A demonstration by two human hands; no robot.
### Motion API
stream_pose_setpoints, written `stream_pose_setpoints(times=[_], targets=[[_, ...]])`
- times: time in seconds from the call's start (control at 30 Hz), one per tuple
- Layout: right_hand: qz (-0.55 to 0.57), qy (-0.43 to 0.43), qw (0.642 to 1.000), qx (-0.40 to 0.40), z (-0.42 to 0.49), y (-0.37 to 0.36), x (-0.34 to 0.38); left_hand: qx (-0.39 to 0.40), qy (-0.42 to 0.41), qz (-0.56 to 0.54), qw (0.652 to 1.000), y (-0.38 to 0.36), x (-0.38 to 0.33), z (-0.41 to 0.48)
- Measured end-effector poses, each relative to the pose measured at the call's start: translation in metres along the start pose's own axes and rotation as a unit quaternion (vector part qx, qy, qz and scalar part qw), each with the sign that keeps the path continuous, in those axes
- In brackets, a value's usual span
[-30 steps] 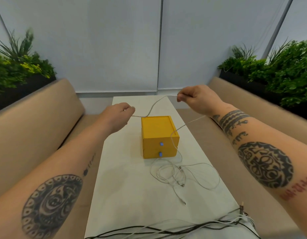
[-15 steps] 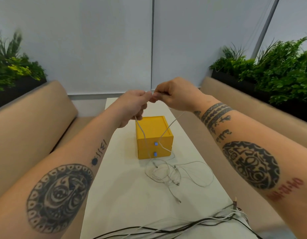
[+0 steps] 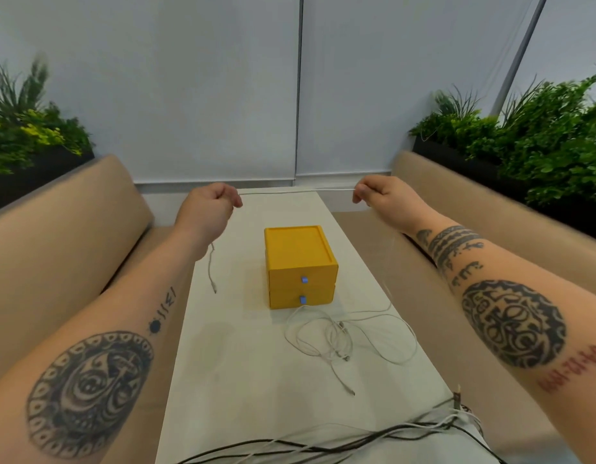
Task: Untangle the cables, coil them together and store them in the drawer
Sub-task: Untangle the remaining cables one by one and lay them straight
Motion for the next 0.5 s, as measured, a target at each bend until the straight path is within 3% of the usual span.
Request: stream_pose_setpoints(times=[0.1,0.2,0.4,0.5], targets=[[0.025,0.009,1.0,-0.003,0.0,-0.013,0.013,0.055,0.006,0.014,0.998,-0.012,0.003,-0.006],[0.034,0.028,0.999,0.007,0.004,-0.025,0.032,0.07,-0.052,0.092,0.992,-0.022,-0.023,-0.013],[0.014,0.066,0.996,0.051,0.019,-0.057,0.076,0.108,-0.101,-0.024,0.989,-0.045,-0.09,-0.024],[0.003,0.047,0.995,0.087,0.018,-0.059,0.075,0.062,-0.124,0.087,0.987,-0.035,-0.092,-0.018]])
Point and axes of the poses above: each hand's wrist, its own z-axis towards the middle knuckle, its own y-axis out of the back of the hand, x = y × z, the point moved 7 cm from there along z, towards the middle knuckle, and after that the axes turned 15 degrees about z, right-handed, at the moved point
